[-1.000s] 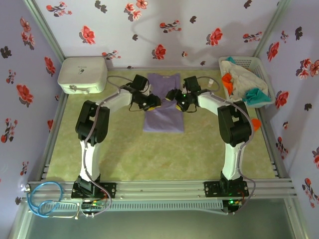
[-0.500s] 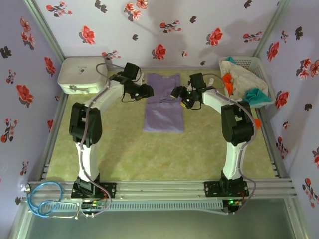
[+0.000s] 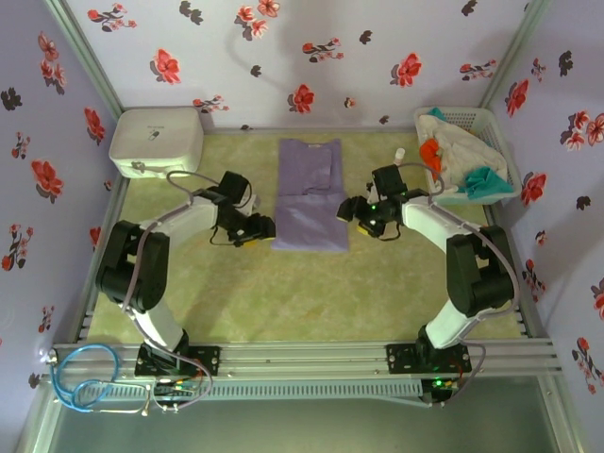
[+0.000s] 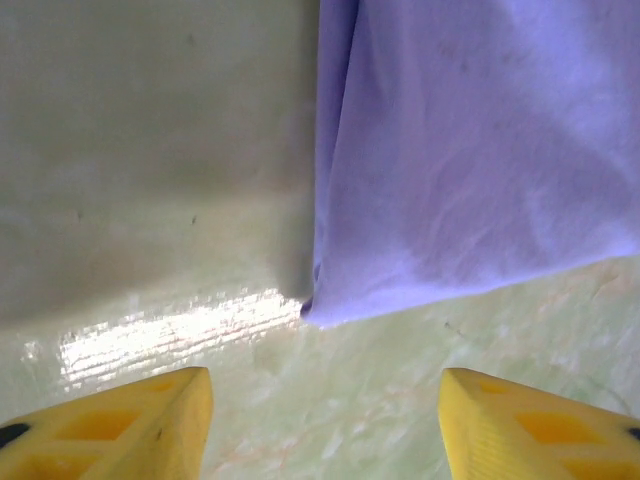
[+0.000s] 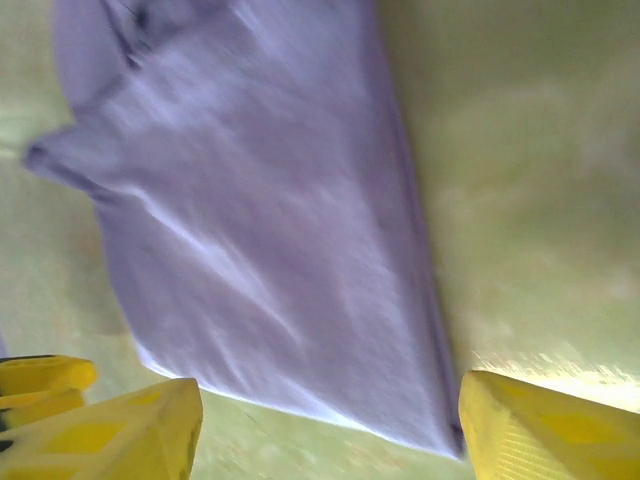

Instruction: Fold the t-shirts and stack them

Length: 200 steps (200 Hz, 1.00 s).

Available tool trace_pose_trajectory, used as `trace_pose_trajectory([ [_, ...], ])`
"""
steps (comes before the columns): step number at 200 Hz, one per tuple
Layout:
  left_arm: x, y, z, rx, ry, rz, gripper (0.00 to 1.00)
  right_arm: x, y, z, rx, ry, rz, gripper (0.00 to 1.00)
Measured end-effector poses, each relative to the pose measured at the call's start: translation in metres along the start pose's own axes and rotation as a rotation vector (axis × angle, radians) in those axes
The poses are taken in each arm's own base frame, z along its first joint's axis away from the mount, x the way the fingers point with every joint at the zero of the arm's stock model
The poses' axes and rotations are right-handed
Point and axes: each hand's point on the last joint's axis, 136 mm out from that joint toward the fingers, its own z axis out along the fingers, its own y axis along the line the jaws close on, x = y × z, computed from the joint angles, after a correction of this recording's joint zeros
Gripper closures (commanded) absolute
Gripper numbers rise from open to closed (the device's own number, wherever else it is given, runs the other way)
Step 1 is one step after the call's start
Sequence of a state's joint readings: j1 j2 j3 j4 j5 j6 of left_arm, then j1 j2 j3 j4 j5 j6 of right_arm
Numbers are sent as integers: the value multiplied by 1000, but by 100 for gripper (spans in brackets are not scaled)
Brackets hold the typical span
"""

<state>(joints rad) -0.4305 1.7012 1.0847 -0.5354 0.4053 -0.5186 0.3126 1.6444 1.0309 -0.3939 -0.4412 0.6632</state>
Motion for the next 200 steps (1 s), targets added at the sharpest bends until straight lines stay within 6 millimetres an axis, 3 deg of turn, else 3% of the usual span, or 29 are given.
trace_pose_trajectory([
  [34, 5, -6, 7, 30, -19, -8, 41, 25, -24, 11, 68, 58, 0, 36],
  [114, 6, -11, 38, 38, 13, -41, 51, 43, -30, 31, 113, 119, -32, 44],
  [200, -3, -17, 48, 40, 17, -57, 57, 51, -26, 42, 118, 135, -58, 49],
])
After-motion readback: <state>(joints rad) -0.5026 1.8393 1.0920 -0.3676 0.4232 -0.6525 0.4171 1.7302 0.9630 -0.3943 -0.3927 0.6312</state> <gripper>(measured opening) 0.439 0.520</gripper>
